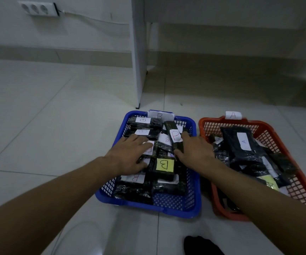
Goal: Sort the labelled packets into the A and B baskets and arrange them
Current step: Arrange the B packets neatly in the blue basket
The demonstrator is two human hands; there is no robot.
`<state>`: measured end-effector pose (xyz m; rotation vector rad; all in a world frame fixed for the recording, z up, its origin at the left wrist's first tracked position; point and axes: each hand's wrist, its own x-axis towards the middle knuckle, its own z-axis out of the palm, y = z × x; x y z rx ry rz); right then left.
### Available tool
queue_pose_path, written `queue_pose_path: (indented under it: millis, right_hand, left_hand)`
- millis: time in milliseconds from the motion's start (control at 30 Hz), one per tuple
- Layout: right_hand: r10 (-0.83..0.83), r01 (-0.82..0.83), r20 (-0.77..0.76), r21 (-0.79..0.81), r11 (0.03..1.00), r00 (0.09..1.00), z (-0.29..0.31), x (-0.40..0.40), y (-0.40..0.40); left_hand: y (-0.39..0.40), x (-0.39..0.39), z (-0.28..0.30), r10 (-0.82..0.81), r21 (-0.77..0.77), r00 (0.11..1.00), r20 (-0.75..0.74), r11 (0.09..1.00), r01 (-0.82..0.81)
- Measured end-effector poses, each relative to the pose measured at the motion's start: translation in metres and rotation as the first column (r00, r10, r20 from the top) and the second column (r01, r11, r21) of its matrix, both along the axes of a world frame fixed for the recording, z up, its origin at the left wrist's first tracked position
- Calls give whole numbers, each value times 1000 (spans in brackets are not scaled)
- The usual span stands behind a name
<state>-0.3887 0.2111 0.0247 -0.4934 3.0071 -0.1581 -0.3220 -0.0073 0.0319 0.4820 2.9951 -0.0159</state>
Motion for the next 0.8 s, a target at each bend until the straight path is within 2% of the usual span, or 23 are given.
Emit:
queue_pose_path:
  millis: [100, 267, 367, 433, 533, 633, 700, 800]
  right_hand:
    - [-53, 54, 32, -29, 998, 998, -2, -7, -8]
    - [-167, 216, 162, -364, 906, 973, 9, -14, 2]
    - [-88, 121, 88, -537, 835, 992, 21, -2, 14]
    - [-15, 33, 34, -596, 802, 999, 27, 12, 19]
    - [147, -82, 61, -596, 799, 987, 27, 33, 18]
    - [238, -165, 71, -531, 831, 969, 21, 48, 18]
    - [265, -186, 77, -526, 829, 961, 20, 56, 19]
    - [386, -293, 128, -451, 843, 914, 16, 67, 17]
  left_hand:
    - [-3, 3, -1, 4, 43, 1000, -21, 999, -3]
    - [-10, 8, 7, 42, 146, 997, -72, 989, -31]
    - [-14, 12, 14, 133, 246, 988, -84, 963, -108]
    - [-18, 14, 20, 222, 360, 970, -95, 916, -174]
    - [-24, 14, 30, 356, 542, 932, -74, 798, -262]
    - [-31, 18, 37, 395, 602, 918, -43, 743, -291]
    - [-37, 24, 36, 338, 599, 941, 16, 750, -279]
    - [-41, 31, 30, 175, 501, 978, 110, 840, -207]
